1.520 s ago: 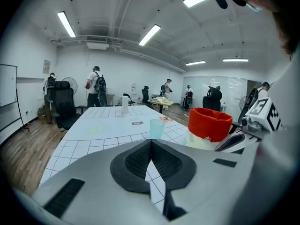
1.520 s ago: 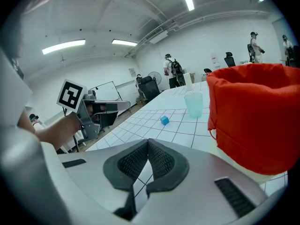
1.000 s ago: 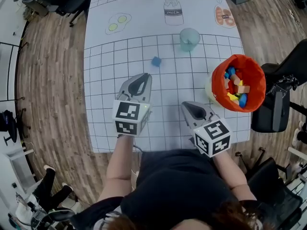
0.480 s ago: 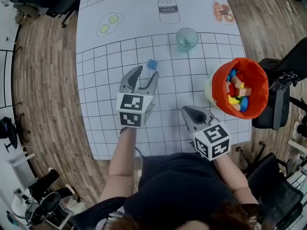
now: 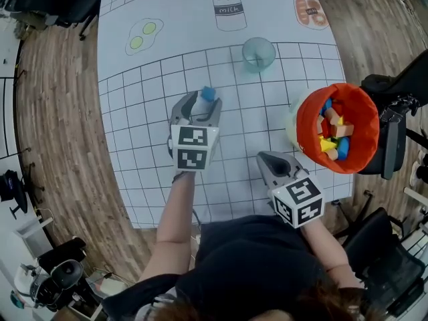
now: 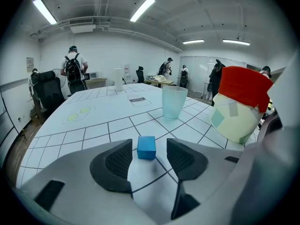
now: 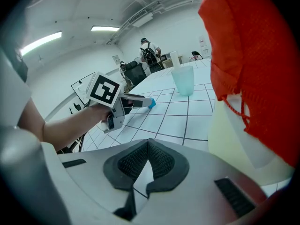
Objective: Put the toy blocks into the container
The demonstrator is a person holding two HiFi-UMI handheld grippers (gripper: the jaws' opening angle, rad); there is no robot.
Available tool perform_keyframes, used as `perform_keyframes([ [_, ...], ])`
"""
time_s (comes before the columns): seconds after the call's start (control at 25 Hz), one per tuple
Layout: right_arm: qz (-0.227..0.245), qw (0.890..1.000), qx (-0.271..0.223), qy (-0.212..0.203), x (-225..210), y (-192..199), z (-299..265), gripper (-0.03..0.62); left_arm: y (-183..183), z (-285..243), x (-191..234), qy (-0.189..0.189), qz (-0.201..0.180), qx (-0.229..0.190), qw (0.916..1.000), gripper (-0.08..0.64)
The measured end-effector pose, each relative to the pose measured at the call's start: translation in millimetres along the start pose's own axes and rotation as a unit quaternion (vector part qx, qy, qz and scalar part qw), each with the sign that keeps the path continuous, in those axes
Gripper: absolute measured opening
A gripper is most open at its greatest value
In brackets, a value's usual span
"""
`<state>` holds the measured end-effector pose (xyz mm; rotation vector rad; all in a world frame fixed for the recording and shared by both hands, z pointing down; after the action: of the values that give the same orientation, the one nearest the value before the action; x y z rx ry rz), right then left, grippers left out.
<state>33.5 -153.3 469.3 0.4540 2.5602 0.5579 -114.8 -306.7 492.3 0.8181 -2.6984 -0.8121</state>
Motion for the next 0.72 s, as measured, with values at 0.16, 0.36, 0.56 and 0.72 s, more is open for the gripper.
perform_keyframes([
  [0.16,-0.005,1.0,0.004,0.002,-4,2,-3,0.015,0,-10,2,-0.003,0.003,0.005,1.0,0.227],
  [0.36,-0.01,1.0,0.007,0.004,-7,5,-4,0.015,1,-20,3,-0.006,0.005,0.011,0.9999,0.227],
  [0.56,-0.013,1.0,0.004,0.008,-7,7,-1,0.015,3,-25,5,-0.016,0.003,0.018,0.9997,0.148],
  [0.72,-0.011,1.0,-0.005,0.009,-5,8,4,0.015,2,-18,2,-0.008,0.002,0.023,0.9997,0.153],
])
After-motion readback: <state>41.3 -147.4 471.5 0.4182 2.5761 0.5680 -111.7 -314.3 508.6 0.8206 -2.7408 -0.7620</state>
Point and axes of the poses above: the fingertips, and each gripper's own axes: z backward along the fingers, x to its left, y out of its underside, the point moved 6 cm from there along z, backward along the fingers, and after that the axes turned 15 degrees about x, right-handed, at the moved point
